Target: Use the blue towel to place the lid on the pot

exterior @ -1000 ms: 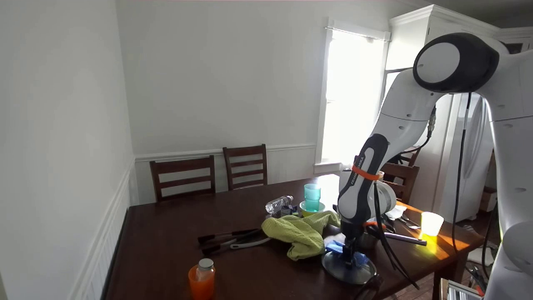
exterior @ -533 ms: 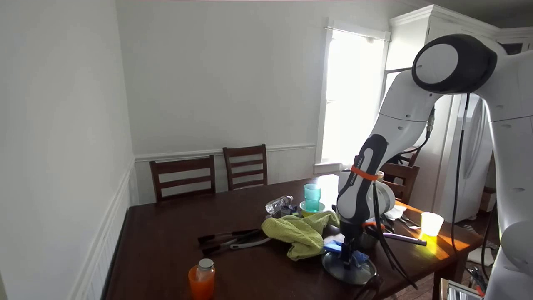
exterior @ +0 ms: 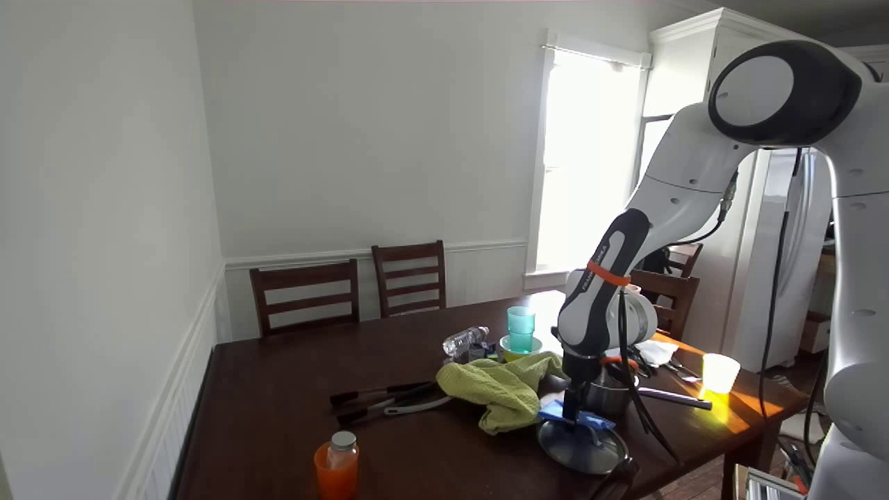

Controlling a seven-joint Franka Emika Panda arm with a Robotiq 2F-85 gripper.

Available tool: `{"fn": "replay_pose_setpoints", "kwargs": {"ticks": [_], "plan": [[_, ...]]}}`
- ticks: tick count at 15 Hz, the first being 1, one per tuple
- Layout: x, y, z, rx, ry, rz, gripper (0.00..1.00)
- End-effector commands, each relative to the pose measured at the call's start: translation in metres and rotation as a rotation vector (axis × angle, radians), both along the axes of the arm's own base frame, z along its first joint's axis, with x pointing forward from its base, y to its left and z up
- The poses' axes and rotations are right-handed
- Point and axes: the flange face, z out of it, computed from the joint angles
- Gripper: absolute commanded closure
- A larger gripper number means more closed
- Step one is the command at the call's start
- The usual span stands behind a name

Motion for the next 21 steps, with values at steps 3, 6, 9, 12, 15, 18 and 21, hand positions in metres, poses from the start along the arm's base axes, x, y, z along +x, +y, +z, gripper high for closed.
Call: {"fn": "replay_pose_setpoints", "kwargs": {"ticks": [3, 6, 9, 12, 15, 18, 21], "plan": [[-0.006, -0.014, 0.030, 0.057, -0.034, -0.008, 0.00], [-0.010, -0.025, 0.032, 0.077, -0.034, -0.016, 0.00], [-0.015, -0.033, 0.025, 0.095, -0.032, -0.014, 0.00], [-0.017, -0.037, 0.021, 0.114, -0.045, -0.009, 0.00], [-0.019, -0.036, 0.012, 0.137, -0.039, 0.001, 0.00], [-0.021, -0.035, 0.001, 0.141, -0.019, 0.016, 0.00], [-0.021, -0.037, -0.002, 0.146, -0.014, 0.016, 0.00]]}}
